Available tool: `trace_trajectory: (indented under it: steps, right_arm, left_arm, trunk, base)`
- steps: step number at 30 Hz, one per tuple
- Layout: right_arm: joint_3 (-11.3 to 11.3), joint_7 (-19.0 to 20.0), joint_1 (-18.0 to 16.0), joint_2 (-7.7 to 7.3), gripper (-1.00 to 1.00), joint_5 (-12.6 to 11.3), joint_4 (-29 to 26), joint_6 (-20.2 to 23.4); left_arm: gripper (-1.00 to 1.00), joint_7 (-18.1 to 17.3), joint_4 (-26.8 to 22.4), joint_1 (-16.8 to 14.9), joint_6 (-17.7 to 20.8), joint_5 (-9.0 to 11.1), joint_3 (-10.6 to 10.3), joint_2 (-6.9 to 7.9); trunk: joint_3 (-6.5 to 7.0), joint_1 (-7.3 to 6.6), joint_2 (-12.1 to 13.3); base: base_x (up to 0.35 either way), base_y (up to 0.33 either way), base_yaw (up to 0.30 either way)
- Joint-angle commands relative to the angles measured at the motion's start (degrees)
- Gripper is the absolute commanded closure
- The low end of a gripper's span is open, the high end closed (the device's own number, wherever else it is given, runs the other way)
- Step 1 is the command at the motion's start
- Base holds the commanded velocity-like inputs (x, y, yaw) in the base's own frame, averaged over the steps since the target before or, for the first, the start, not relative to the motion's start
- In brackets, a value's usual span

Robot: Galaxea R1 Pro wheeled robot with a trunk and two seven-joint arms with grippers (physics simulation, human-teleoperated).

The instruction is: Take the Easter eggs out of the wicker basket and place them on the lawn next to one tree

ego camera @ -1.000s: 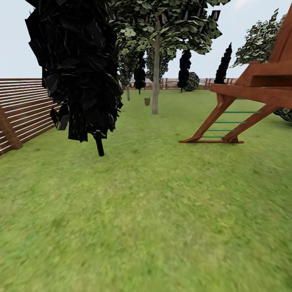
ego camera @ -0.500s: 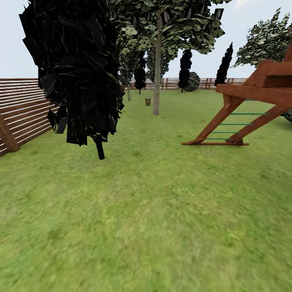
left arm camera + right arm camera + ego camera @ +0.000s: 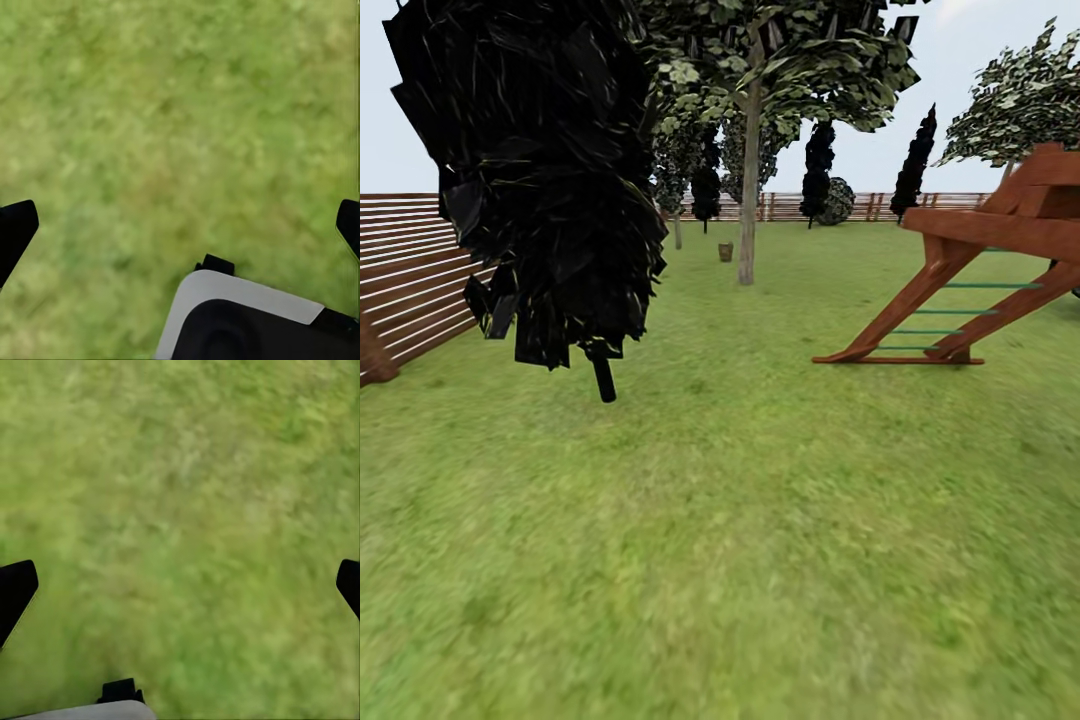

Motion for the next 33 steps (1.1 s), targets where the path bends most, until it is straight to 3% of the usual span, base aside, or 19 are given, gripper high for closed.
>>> trace_trajectory:
  steps: [1,33]
  right_arm:
    - [0.0,-0.03,-0.03,0.0,-1.0,-0.08,0.03,-0.17]
    - [0.0,-0.03,-0.03,0.0,-1.0,-0.08,0.03,-0.17]
  left_arm:
    - [-1.0,0.11,-0.07,0.0,-0.13,-0.22,0.23,-0.01]
    - [-1.0,0.05,-0.2,0.0,-0.19,-0.35,0.23,0.0]
  trunk:
    - [-0.06,0.04,-0.03]
    - [-0.06,0.04,-0.03]
  base:
    - [0.333,0.001,0.0]
    - [0.333,0.044,0.0]
